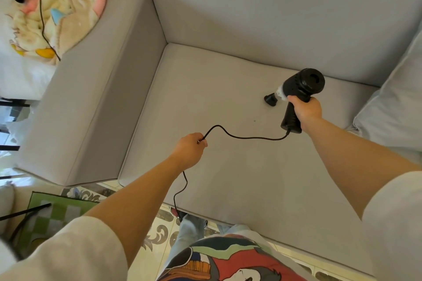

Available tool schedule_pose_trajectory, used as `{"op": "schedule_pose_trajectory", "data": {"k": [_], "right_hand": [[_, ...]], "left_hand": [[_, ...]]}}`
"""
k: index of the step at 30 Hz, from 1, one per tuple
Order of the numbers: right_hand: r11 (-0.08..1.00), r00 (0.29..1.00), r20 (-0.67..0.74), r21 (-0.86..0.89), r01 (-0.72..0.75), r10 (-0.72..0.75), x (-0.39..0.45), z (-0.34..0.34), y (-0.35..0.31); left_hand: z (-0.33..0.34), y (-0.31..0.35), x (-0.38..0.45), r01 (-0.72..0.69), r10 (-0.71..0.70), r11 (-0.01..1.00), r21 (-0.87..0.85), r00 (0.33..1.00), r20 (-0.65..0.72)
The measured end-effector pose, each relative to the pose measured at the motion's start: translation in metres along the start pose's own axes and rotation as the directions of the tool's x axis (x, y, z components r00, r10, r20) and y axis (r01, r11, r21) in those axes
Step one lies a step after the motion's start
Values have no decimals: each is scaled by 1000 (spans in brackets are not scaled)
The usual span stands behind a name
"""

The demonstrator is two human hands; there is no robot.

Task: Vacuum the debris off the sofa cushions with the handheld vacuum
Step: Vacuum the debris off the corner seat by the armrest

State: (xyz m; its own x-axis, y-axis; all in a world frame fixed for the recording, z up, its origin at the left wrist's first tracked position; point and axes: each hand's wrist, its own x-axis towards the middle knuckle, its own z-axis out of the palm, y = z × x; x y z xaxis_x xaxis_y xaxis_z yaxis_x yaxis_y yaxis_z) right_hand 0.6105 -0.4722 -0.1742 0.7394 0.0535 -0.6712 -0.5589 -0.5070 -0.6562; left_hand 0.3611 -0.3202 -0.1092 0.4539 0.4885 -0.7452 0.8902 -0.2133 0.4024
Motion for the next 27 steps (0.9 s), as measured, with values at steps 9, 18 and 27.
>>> {"op": "schedule_pose_trajectory", "data": {"k": [9,18,27], "right_hand": [[947,964,198,231,-223,179,-27,-6,7],[749,838,533,509,-425,113,-80,-3,-17],[832,649,752,430,-351,-116,-167,54,-58]], "left_hand": [[-6,-7,-8,4,-4,1000,-18,1000,1],[-31,-16,-30,-22,22,1000,-14,1000,-12],[-78,-59,-63,-45,28,992,-118,990,-136]]}}
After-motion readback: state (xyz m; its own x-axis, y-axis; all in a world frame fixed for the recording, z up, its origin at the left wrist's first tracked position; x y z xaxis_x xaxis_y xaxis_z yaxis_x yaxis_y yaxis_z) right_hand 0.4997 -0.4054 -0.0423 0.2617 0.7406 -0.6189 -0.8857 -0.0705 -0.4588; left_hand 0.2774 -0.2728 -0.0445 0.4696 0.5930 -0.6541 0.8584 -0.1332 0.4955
